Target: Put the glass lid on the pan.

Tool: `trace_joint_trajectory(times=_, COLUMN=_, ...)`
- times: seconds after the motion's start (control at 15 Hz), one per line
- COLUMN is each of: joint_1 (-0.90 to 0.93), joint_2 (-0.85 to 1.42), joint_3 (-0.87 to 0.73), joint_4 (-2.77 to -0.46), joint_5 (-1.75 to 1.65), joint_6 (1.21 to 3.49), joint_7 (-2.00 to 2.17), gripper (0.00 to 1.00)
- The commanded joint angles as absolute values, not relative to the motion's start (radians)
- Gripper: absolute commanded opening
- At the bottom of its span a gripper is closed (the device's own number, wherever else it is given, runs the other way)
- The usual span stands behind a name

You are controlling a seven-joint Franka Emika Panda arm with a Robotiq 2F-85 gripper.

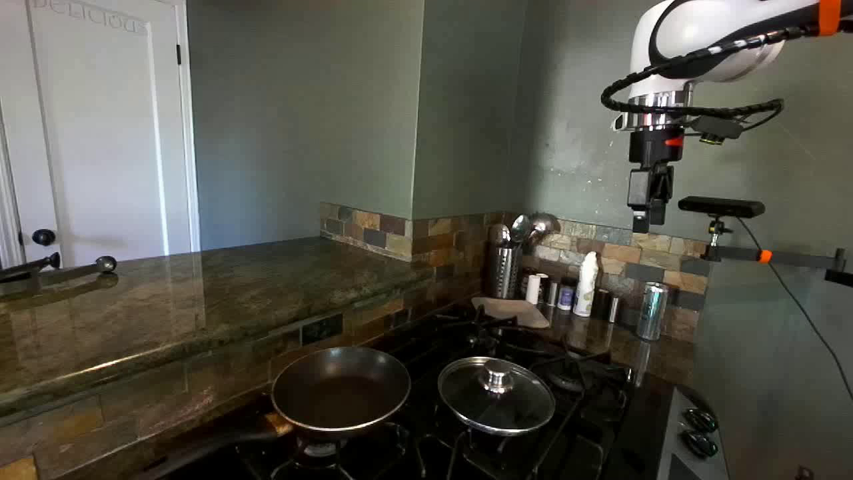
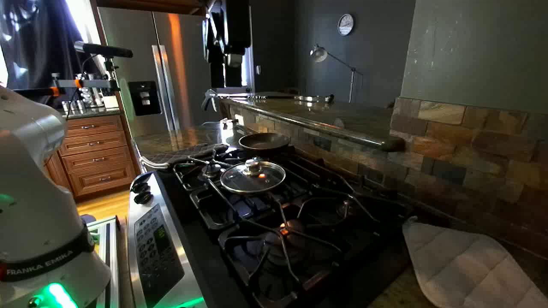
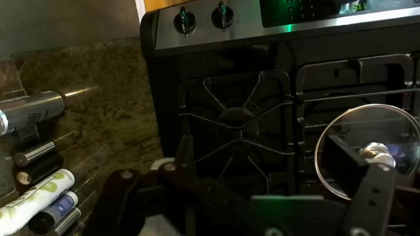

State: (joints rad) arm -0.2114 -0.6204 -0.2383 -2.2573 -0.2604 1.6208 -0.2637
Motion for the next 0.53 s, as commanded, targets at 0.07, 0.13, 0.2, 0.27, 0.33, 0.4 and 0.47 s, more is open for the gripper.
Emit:
trace_joint_trajectory(times=0.07, joint_1=-0.198, joint_2=-0.621, joint_3=-0.247, joint_4=-2.254, joint_5=-0.265, joint_6=1.616, joint_7=-0.258, gripper=1.0)
trace_joint_trajectory(times=0.13, joint_1=-0.198, joint_2=-0.621, joint_3=-0.247, joint_4=-2.254, joint_5=-0.265, joint_6=1.616, joint_7=-0.258, gripper=1.0)
trace_joint_trajectory(times=0.2, joint_1=-0.198, joint_2=-0.621, joint_3=-0.247, joint_4=-2.254, joint_5=-0.265, joint_6=1.616, joint_7=-0.258, gripper=1.0)
trace_joint_trajectory(times=0.27, joint_1=-0.198, joint_2=-0.621, joint_3=-0.247, joint_4=-2.254, joint_5=-0.265, joint_6=1.616, joint_7=-0.258, gripper=1.0)
trace_joint_trajectory(times=0.33, joint_1=-0.198, joint_2=-0.621, joint_3=-0.247, joint_4=-2.254, joint_5=-0.265, joint_6=1.616, joint_7=-0.258, gripper=1.0)
trace_joint_trajectory(times=0.4, joint_1=-0.198, joint_2=-0.621, joint_3=-0.247, joint_4=-2.254, joint_5=-0.265, joint_6=1.616, joint_7=-0.258, gripper=1.0)
trace_joint_trajectory(times=0.47, joint_1=-0.187, joint_2=-0.612, joint_3=-0.247, joint_4=-2.267, joint_5=-0.246, joint_6=1.624, joint_7=-0.259, gripper=1.0)
